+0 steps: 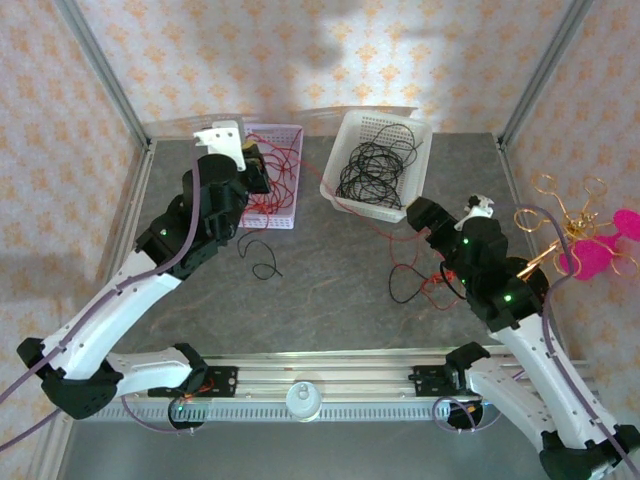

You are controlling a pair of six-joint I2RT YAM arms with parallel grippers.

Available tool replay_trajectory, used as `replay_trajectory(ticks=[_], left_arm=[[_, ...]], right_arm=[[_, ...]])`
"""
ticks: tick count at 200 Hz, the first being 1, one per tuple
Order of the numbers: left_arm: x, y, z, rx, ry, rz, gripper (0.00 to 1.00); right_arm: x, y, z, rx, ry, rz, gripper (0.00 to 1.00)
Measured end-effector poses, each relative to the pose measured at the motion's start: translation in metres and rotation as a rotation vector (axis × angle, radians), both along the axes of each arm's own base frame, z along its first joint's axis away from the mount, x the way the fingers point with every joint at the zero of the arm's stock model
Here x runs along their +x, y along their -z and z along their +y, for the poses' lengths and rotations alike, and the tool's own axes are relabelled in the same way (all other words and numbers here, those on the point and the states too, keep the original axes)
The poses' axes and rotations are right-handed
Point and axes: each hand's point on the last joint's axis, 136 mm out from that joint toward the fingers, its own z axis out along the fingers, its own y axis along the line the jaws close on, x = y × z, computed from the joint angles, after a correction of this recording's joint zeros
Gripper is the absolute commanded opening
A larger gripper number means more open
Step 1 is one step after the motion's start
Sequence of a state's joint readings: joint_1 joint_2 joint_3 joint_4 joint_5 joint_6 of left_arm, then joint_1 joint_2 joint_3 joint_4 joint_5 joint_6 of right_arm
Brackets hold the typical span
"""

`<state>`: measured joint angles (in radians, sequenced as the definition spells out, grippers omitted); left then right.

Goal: Untangle the cables

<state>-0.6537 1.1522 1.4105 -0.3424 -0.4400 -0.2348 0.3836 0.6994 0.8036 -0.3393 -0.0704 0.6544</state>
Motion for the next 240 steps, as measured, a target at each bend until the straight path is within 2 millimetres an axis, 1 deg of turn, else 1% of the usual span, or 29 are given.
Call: replay_trajectory(ticks=[12,26,40,53,62,73,86,104,127,148,163,175,188,207,225,240], left_arm=[[-0.002,0.0,0.016,-0.002,-0.039,-0.005,0.0],[-0.008,-0.008,0.032,-0.012,-0.066,-0.025,0.0],[-0.017,-0.019,0.039,-0.025,-0.061,-0.052,0.0],[-0.023,-0.032,0.042,-0.029,-0.055,-0.072,0.0],[-0.025,-0.041,0.044,-0.027,-0.057,-0.086,0.0],[-0.027,-0.05,0.05,-0.019,-0.072,-0.1,0.0],[-0.029,-0.055,0.059,-0.006,-0.098,-0.108,0.0],[-0.031,-0.061,0.071,0.011,-0.127,-0.113,0.0],[-0.037,-0.078,0.085,0.034,-0.175,-0.139,0.0],[-0.045,-0.098,0.106,0.048,-0.245,-0.177,0.0],[-0.05,-0.111,0.118,0.052,-0.281,-0.202,0.0],[-0.052,-0.121,0.123,0.049,-0.299,-0.219,0.0],[-0.051,-0.126,0.123,0.047,-0.293,-0.229,0.0],[-0.046,-0.124,0.113,0.05,-0.242,-0.226,0.0],[-0.037,-0.118,0.099,0.055,-0.181,-0.209,0.0],[-0.029,-0.106,0.09,0.062,-0.14,-0.182,0.0]], right_arm=[[0.004,0.016,-0.009,0.005,0.034,0.026,0.95],[0.009,0.043,-0.019,0.026,0.068,0.072,0.93],[0.011,0.076,-0.024,0.052,0.077,0.134,0.93],[0.01,0.098,-0.019,0.066,0.056,0.191,0.93],[0.011,0.105,-0.017,0.072,0.039,0.213,0.93],[0.015,0.107,-0.015,0.087,0.023,0.217,0.92],[0.022,0.109,-0.016,0.114,0.013,0.211,0.89],[0.028,0.123,-0.019,0.136,0.005,0.224,0.86],[0.029,0.147,-0.018,0.136,-0.019,0.266,0.74],[0.03,0.178,-0.025,0.133,-0.005,0.323,0.63],[0.028,0.203,-0.028,0.122,0.007,0.386,0.58],[0.027,0.215,-0.028,0.113,0.004,0.419,0.57],[0.029,0.218,-0.028,0.101,-0.003,0.422,0.6],[0.03,0.212,-0.026,0.07,-0.029,0.399,0.67],[0.032,0.192,-0.018,0.049,-0.068,0.341,0.74],[0.033,0.165,-0.005,0.037,-0.125,0.257,0.77]])
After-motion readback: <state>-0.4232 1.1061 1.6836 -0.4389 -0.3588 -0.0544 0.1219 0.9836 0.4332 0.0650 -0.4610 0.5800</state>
